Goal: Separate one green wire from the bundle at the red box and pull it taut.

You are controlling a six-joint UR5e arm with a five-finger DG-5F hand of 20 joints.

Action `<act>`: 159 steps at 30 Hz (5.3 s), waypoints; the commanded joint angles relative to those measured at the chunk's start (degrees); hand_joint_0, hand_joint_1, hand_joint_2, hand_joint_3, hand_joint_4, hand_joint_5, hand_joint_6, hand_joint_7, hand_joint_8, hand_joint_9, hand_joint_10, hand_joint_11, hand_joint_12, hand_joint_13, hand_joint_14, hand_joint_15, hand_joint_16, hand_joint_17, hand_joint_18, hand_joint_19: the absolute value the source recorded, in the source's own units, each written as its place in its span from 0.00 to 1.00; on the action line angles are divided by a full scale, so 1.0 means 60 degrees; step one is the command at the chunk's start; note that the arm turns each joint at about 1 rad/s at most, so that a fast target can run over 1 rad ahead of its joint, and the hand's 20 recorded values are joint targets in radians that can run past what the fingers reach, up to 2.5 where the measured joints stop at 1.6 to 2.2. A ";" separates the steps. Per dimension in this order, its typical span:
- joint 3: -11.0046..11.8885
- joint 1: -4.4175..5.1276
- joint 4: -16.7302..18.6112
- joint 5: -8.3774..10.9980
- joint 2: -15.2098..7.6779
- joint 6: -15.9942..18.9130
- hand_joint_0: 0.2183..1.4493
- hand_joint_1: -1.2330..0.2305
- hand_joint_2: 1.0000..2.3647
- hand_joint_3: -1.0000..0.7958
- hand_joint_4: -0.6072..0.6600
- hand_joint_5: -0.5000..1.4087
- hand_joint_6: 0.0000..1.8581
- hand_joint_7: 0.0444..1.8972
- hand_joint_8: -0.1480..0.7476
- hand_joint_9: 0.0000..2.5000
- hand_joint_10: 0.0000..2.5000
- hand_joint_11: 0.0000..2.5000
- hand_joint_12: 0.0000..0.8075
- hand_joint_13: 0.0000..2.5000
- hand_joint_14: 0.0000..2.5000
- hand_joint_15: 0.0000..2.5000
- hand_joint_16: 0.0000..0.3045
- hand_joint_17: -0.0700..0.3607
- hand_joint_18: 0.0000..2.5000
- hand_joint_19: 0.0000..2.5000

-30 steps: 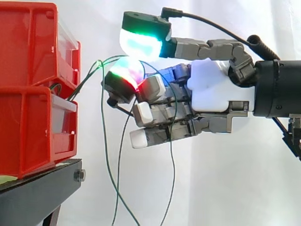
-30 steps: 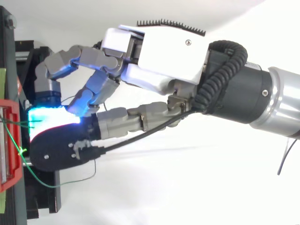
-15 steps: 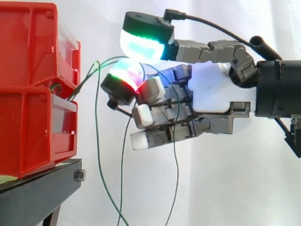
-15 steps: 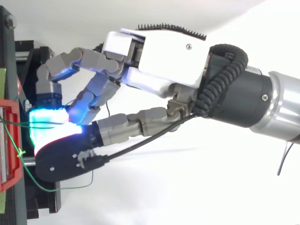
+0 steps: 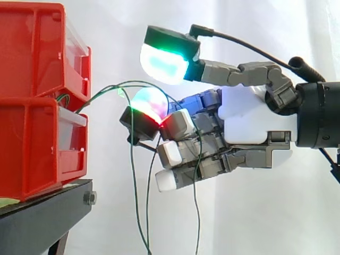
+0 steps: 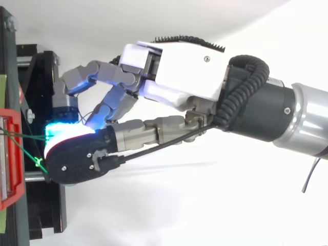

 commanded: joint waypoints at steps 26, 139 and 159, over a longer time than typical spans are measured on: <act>0.0011 -0.0052 0.0002 -0.0073 0.0001 0.0005 0.27 0.38 0.00 0.28 0.69 0.16 0.46 0.62 0.60 0.42 0.01 0.44 0.54 0.38 0.01 0.27 0.19 0.46 0.34 0.20; 0.0523 -0.0199 -0.1023 -0.0102 0.0221 -0.0332 0.29 0.37 0.01 0.48 0.63 0.18 0.43 0.67 0.58 0.39 0.01 0.42 0.54 0.29 0.01 0.20 0.19 0.46 0.25 0.18; 0.0509 -0.0184 -0.1082 -0.0102 0.0221 -0.0419 0.38 0.21 0.01 0.34 0.62 0.16 0.45 0.63 0.53 0.35 0.01 0.43 0.51 0.24 0.01 0.18 0.19 0.46 0.22 0.15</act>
